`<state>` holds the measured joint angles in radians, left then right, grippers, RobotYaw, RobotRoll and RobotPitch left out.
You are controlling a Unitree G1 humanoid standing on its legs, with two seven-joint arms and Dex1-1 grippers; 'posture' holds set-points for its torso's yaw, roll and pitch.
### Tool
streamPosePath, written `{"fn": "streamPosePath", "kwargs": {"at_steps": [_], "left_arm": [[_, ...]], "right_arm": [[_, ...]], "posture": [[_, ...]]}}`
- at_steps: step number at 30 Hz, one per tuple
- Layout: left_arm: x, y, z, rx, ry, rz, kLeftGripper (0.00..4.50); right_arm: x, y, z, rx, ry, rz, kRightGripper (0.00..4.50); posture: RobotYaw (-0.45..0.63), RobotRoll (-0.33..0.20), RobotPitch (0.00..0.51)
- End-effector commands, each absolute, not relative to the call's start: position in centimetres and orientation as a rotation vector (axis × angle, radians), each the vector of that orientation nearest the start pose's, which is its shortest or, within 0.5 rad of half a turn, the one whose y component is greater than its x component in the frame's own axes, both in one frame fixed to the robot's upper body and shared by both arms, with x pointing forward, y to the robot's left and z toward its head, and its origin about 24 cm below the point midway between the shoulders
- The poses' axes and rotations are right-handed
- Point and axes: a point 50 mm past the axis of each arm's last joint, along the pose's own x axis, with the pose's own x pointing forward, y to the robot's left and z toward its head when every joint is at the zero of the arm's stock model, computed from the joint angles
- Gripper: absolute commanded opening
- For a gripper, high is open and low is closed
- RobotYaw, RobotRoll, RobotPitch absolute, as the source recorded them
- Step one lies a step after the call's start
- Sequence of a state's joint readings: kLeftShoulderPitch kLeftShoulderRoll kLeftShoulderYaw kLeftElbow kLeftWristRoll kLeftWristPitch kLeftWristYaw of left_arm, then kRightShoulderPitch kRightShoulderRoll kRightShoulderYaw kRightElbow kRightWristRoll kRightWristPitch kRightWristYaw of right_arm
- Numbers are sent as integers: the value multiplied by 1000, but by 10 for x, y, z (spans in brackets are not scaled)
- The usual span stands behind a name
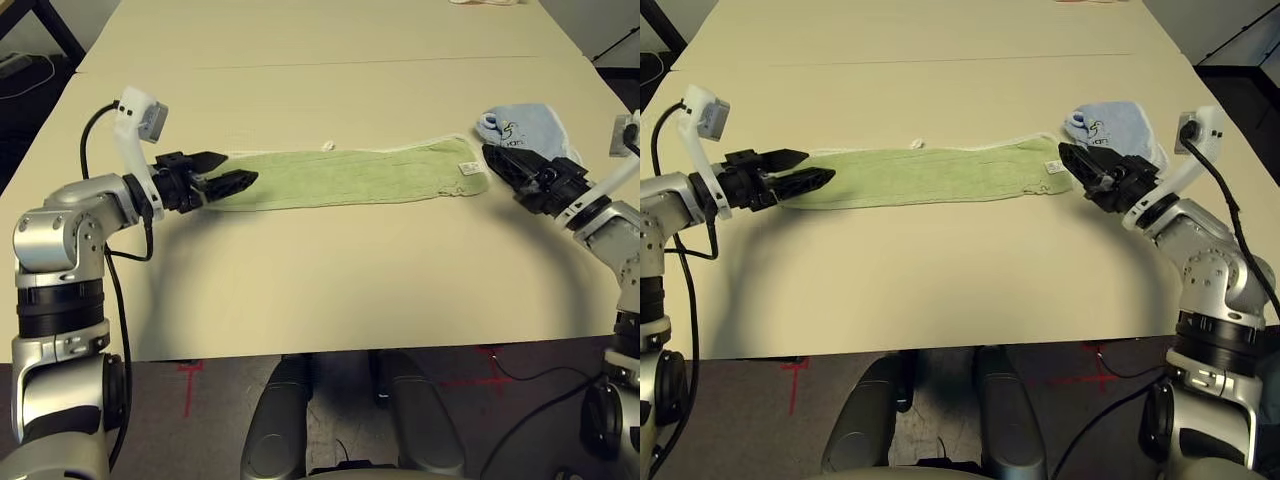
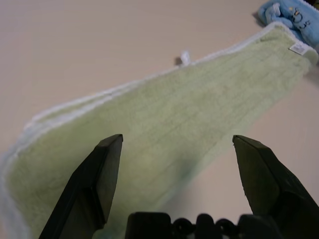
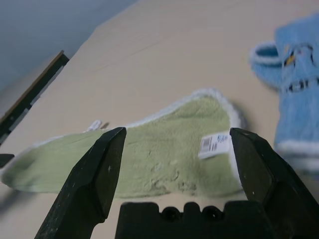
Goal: Fold the towel and set it aside.
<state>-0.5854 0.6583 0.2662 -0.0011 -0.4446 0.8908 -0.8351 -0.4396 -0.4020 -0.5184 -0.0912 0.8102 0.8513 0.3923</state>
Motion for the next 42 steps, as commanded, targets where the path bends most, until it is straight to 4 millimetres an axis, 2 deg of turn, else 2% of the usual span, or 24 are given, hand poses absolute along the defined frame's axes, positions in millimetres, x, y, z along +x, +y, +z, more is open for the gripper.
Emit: {"fn": "streamPosePath", "kwargs": {"at_steps": [1,7,14,20,27,32,42], "left_arm": [[302,242,198,-18,186,-655,4464],[302,242,192,3,182,-639,4464],[298,239,185,102,191,-834,4464],[301,239,175,236,182,-949,4464],[307,238,170,364,111,-1009,4464],[311,238,170,364,80,-1017,4464],[311,236,169,360,96,-1034,4464]], "right_arm": [[285,-248,170,567,16,376,4485],[278,-244,157,666,52,322,4485],[277,-241,155,654,76,326,4485],[277,-240,151,710,113,304,4485],[264,-248,139,869,172,267,4485],[258,-249,134,901,197,247,4485],[274,-235,130,959,212,231,4485]], "posture": [[59,0,222],[58,0,223],[56,0,223],[52,0,224],[49,0,225],[46,0,225],[40,0,226]]}}
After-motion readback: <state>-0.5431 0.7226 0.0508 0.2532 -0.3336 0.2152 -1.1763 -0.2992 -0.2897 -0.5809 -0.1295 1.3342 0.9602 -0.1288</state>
